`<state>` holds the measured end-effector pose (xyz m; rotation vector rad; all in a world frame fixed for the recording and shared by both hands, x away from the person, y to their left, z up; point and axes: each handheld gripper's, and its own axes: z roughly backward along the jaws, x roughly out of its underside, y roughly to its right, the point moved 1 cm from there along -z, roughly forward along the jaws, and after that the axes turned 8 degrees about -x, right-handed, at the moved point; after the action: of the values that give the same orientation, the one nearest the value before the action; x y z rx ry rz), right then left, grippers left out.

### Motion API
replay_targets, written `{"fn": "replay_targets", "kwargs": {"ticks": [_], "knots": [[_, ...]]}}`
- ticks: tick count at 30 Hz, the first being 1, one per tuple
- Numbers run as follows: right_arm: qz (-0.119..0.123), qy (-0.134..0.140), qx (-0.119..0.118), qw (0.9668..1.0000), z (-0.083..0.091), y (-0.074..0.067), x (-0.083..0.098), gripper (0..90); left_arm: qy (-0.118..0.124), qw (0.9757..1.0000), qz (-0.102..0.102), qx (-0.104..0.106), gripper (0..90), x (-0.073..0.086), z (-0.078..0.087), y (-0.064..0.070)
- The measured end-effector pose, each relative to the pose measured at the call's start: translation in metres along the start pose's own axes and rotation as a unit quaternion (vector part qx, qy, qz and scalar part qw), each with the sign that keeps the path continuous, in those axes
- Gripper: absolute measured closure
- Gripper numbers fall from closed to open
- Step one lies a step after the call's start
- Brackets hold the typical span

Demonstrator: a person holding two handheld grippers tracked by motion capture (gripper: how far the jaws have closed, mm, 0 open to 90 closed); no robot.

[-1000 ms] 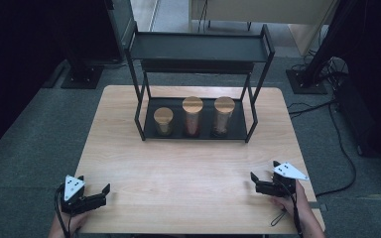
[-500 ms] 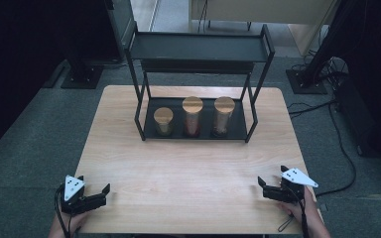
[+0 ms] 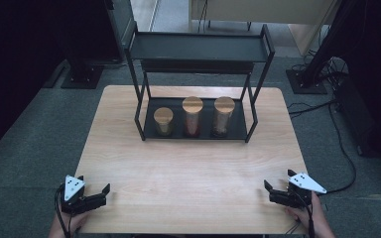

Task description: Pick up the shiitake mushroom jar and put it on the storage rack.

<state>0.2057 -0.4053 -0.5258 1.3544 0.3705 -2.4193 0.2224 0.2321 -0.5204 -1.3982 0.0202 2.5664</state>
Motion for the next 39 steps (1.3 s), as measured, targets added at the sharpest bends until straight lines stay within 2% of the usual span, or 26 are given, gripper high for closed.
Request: {"fn": "replay_targets", "kwargs": {"ticks": [36, 39], "knots": [[-0.01, -0.002, 0.036, 0.9993, 0.036, 0.018, 0.021, 2.7, 0.0, 1.0, 0.001, 0.0, 1.5, 0.0, 0.0, 0.0], [-0.018, 0.002, 0.038, 0.9991, 0.039, 0.02, 0.022, 2.6, -0.001, 1.0, 0.002, -0.001, 1.5, 0.0, 0.0, 0.0]]}}
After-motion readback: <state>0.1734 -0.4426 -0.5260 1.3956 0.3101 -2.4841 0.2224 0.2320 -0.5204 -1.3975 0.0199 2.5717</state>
